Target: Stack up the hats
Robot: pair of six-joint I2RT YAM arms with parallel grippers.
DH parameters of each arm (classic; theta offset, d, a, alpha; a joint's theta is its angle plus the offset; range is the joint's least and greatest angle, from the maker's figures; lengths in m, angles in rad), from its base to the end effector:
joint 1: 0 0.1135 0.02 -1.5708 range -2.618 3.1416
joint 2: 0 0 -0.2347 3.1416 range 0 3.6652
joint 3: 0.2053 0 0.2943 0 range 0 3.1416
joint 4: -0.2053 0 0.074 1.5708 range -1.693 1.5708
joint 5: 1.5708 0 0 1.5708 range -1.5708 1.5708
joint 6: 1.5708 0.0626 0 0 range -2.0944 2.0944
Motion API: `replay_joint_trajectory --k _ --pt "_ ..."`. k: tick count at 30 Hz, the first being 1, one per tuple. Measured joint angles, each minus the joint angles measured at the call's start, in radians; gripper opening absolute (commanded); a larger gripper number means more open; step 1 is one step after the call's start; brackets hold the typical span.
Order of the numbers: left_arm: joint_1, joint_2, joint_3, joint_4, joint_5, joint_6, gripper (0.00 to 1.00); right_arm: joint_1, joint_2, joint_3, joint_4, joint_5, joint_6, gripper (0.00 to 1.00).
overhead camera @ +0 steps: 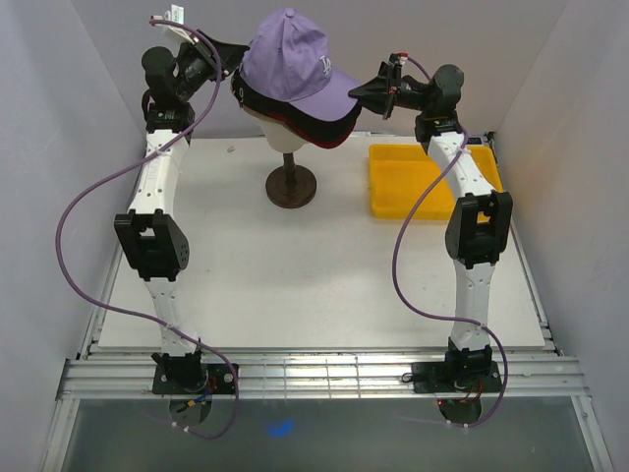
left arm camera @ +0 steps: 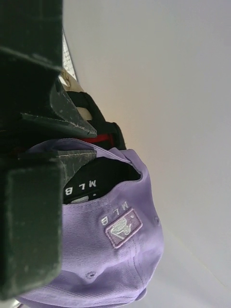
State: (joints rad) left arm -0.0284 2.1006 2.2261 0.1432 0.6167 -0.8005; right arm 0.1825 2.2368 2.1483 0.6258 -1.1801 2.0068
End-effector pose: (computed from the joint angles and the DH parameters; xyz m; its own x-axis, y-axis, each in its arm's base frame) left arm 0.5363 -0.0515 0.4448 -0.2319 -0.5791 -0.7816 0.5947 0.5514 -0.5850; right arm 0.5219 0.1552 0.3824 -0.9833 0.1696 -0.0662 -0.0971 -0.1815 0.9786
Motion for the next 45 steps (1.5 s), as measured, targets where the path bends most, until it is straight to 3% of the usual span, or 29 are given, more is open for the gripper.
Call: replay_joint_trajectory --k 8,14,21,32,40,44,45 --pt "-0.001 -0.084 -0.085 -0.013 -0.013 0.05 0.0 0.0 0.0 -0.027 -0.004 0.014 0.0 0.08" --pt "-0.002 -0.1 -0.085 -0.064 -0.015 0.095 0.0 0.0 -0.013 -0.082 -0.002 0.036 0.0 0.11" --pt "-0.001 -0.143 -0.111 -0.102 -0.023 0.139 0.0 0.0 -0.029 -0.128 -0.019 0.08 -0.004 0.34" --pt "-0.001 -0.159 -0.1 -0.16 -0.015 0.163 0.0 -0.004 -0.068 -0.15 -0.097 0.169 -0.058 0.45" --pt "0.0 -0.159 -0.094 -0.169 -0.009 0.173 0.0 0.0 -0.078 -0.126 -0.129 0.2 -0.08 0.44" --pt "0.001 -0.159 -0.089 -0.172 -0.002 0.172 0.0 0.006 -0.08 -0.121 -0.158 0.206 -0.103 0.21" --pt "0.002 -0.159 -0.087 -0.172 0.0 0.172 0.0 0.008 -0.08 -0.121 -0.165 0.208 -0.108 0.2"
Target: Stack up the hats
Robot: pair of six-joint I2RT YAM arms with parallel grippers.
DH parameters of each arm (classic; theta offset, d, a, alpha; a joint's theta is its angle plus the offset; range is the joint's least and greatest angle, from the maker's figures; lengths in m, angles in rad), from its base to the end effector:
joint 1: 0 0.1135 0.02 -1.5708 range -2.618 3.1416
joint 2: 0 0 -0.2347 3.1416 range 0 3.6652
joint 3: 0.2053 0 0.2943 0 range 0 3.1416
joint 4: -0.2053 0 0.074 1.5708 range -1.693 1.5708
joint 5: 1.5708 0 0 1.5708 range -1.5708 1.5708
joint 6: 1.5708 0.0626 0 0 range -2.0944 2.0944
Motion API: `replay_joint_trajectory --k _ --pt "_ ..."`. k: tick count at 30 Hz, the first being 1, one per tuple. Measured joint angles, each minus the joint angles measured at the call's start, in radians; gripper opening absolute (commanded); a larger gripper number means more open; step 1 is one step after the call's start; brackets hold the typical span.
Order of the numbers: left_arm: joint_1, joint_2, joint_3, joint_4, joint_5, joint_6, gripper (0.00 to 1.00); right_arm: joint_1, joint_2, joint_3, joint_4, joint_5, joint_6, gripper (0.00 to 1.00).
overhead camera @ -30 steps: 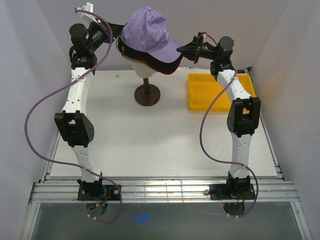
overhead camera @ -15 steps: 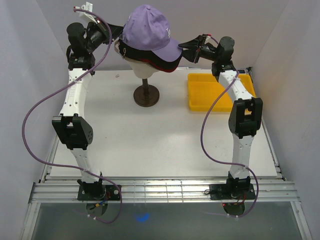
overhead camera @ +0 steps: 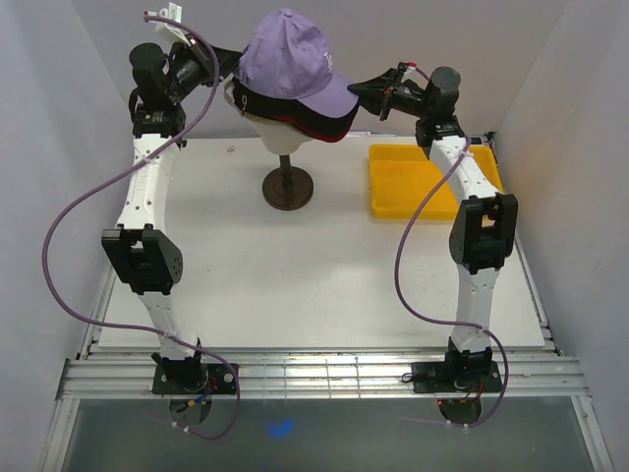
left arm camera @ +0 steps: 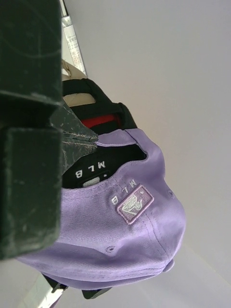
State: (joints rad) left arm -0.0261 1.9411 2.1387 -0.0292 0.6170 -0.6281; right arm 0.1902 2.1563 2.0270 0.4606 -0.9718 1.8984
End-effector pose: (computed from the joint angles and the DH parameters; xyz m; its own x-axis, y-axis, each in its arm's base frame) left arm 0.4978 -0.0492 0.4686 -0.2120 -0.4739 -0.8547 0.5771 0.6451 -0.5008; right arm 0.5269 0.1541 0.3670 -0.9298 0.3646 0.0499 -0.0213 -0.1889 0.9818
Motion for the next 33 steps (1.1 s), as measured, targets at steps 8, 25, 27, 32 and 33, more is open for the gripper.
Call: replay_joint_trajectory --k 8,25,27,32,33 --pt "0.023 0.0 -0.001 0.001 0.038 -0.013 0.0 0.001 -0.029 0.027 -0.07 0.031 -0.055 0.09" --pt "0.066 -0.138 -0.211 0.07 0.102 -0.024 0.0 0.015 -0.069 0.018 -0.233 0.073 -0.24 0.08" --pt "0.066 -0.146 -0.232 0.075 0.1 -0.024 0.0 0.015 -0.074 0.017 -0.245 0.075 -0.263 0.08" --pt "0.068 -0.138 -0.214 0.026 0.078 -0.023 0.0 0.019 -0.082 0.018 -0.293 0.092 -0.328 0.08" --pt "0.07 -0.126 -0.188 0.003 0.078 -0.024 0.0 0.021 -0.082 0.019 -0.301 0.096 -0.338 0.08"
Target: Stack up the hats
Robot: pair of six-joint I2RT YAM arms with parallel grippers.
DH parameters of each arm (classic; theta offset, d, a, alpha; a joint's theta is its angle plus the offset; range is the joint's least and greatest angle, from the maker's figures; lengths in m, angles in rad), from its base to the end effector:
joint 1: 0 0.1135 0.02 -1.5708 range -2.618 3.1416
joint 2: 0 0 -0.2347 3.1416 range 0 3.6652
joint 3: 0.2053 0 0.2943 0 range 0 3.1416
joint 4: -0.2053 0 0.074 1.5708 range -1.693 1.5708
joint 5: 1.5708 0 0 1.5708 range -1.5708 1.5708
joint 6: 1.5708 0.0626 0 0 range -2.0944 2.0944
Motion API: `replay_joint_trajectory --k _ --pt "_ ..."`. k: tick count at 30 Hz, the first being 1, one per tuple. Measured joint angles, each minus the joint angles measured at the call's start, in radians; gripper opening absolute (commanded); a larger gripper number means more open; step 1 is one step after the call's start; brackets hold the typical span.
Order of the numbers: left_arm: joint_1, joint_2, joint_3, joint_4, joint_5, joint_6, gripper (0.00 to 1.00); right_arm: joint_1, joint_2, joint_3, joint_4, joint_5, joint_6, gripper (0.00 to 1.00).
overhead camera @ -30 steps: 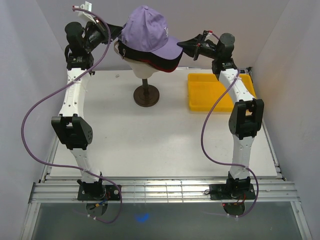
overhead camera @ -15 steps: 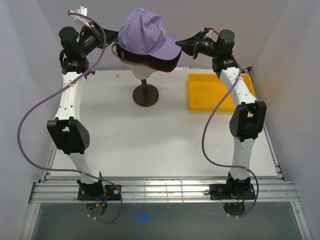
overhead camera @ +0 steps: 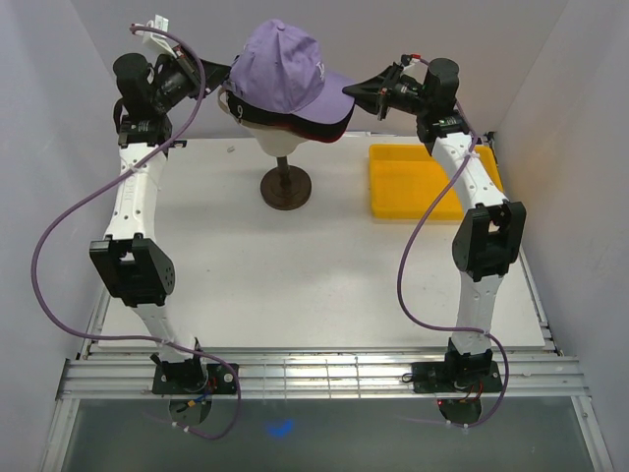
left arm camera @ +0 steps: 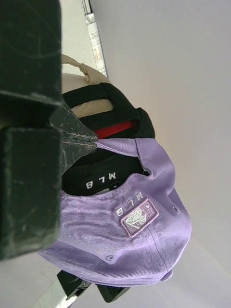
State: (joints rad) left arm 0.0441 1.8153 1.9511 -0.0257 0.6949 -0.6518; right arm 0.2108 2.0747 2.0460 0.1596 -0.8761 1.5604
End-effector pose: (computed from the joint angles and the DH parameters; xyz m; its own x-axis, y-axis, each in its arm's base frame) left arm 0.4768 -0.0191 0.4531 -0.2779 -0.4787 -0.8329 0.5451 0.6353 -0.5470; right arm 0.5142 0.1592 0.3856 -0.8774 0.4669 -0.1106 -0.1368 -0.0225 0.9903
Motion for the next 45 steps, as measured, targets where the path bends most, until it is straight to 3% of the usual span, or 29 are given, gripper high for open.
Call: replay_joint_trajectory --k 16,33,45 --pt "0.005 0.14 0.158 -0.051 0.006 -0.035 0.0 0.004 0.011 0.036 -0.058 0.056 -0.061 0.08" --pt "0.0 0.179 0.2 -0.053 0.0 -0.02 0.0 0.009 0.009 0.049 -0.158 0.085 -0.2 0.08" --pt "-0.001 0.18 0.212 -0.069 0.002 0.008 0.0 0.013 0.003 0.069 -0.277 0.11 -0.269 0.31"
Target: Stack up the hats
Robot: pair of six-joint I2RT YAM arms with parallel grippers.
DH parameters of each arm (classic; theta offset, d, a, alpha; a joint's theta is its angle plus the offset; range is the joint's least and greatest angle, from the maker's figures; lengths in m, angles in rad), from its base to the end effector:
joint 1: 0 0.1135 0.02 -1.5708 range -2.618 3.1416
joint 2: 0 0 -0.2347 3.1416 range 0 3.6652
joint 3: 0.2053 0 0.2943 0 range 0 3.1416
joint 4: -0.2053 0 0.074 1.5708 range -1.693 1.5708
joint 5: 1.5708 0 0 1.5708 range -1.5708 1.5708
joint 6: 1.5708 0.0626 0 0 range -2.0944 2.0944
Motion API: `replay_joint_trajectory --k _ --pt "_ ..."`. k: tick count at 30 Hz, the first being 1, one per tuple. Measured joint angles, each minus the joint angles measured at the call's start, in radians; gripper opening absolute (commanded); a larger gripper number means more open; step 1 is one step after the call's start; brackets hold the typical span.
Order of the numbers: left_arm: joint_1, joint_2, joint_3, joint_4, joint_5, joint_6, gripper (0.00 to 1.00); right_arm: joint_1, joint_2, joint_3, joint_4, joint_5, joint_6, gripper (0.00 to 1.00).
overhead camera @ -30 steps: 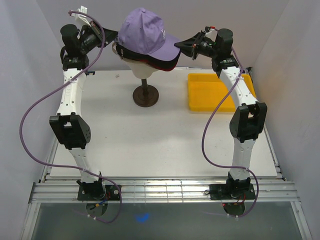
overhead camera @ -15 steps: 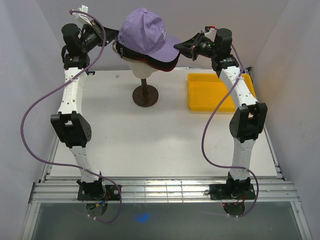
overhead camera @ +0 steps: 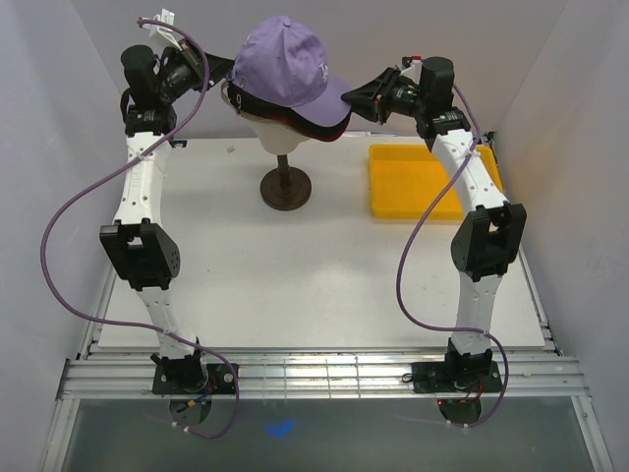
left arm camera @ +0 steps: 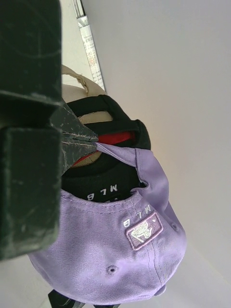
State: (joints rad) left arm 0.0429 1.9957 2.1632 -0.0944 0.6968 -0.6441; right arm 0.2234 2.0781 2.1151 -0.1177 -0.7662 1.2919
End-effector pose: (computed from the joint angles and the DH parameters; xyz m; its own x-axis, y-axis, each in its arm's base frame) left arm 0.5138 -0.0182 0.4434 -0.3059 -0.4741 -0.8257 0.5289 0.6365 -0.5614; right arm 0.5154 0.1616 0.3797 -0.8230 0.5234 -0.2207 -0.1539 0.1685 0.9736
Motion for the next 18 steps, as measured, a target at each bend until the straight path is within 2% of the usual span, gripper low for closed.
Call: replay_joint_trajectory --k 7,13,18 --pt "0.008 -0.001 0.0 0.005 0.019 -0.002 0.0 -0.001 -0.011 0.0 -0.054 0.015 -0.037 0.31" --pt "0.033 -0.001 -0.002 -0.004 0.023 -0.005 0.06 -0.029 -0.016 0.003 -0.156 0.067 -0.095 0.25" --pt "0.049 0.0 -0.014 -0.021 0.023 -0.007 0.11 -0.047 -0.012 0.001 -0.24 0.108 -0.132 0.24"
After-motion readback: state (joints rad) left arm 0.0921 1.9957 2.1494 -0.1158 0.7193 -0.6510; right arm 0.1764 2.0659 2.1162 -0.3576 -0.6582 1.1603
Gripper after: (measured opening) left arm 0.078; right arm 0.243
